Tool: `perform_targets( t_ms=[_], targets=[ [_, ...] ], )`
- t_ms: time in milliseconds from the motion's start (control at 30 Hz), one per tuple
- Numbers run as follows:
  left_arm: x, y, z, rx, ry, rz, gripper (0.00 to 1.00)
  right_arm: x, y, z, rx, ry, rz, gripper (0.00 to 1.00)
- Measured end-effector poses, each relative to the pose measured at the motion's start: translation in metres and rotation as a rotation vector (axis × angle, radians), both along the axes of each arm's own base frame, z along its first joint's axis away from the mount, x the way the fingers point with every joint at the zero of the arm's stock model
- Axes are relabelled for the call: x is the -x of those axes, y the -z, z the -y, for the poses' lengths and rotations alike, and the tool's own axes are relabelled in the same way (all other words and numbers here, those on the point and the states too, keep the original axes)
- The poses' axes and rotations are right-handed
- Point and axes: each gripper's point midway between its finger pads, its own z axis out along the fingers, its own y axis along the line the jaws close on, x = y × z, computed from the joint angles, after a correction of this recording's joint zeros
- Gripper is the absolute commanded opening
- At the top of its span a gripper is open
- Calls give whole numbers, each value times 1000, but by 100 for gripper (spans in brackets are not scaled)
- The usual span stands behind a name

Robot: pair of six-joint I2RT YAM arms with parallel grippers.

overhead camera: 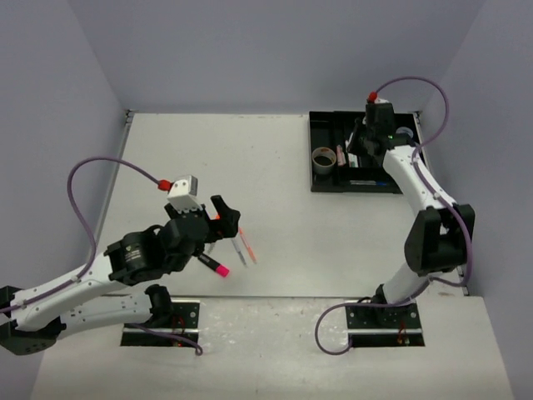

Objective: Sort the stationery into containers
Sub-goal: Place the stapler in the storage box.

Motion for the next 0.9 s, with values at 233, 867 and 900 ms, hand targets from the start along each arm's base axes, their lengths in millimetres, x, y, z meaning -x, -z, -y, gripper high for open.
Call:
perform_targets(
  t_ms=[233,867,900],
  targets=[
    [16,-22,-45,-32,32,75,100,-78,27,49,171,-16,-56,0],
    [23,-19,-75,-34,29,144,100,-76,112,91,242,-141,-335,2],
    [23,-19,-75,-35,29,144,100,-75,116,92,240,-140,-347,5]
  ],
)
